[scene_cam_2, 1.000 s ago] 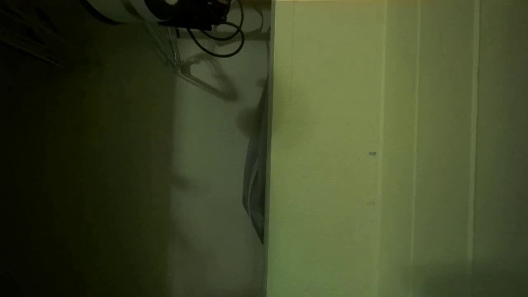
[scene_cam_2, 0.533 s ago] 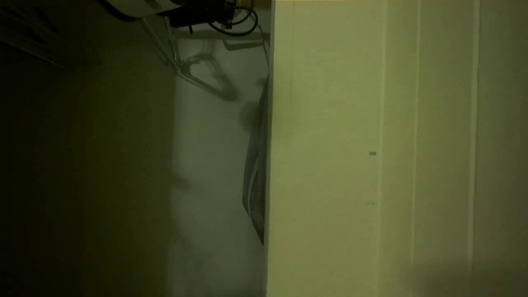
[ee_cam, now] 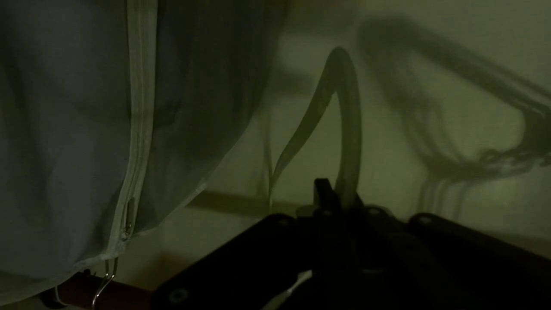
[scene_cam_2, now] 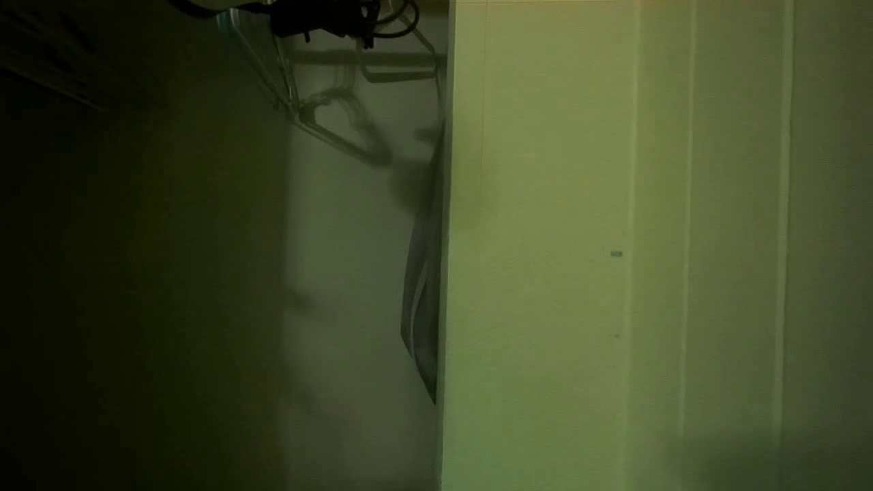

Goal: Remove one white hanger from the rail then hang it back on the rail.

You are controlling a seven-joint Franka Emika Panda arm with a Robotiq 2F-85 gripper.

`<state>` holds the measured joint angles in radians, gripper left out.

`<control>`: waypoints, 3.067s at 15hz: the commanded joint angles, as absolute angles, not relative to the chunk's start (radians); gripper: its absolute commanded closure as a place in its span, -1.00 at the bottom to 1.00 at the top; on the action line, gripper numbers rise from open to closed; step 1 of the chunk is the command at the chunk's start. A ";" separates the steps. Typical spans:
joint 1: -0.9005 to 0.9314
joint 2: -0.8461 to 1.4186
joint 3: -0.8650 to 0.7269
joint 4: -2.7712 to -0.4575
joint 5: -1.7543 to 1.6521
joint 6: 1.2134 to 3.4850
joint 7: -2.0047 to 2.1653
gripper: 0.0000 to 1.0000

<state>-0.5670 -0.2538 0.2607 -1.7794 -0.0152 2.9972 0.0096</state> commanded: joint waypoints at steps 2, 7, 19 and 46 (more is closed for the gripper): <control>-0.558 -0.199 0.271 -1.667 -0.015 2.895 0.003 0.97; -0.562 -0.183 0.279 -1.612 -0.021 2.834 0.036 0.97; -0.573 -0.143 0.292 -1.565 -0.058 2.852 0.078 0.97; -0.243 -0.631 -0.105 -1.959 -0.171 2.559 -0.111 -0.58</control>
<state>-0.2719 -0.5426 -0.0821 -1.9301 -0.1800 2.6975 -0.1216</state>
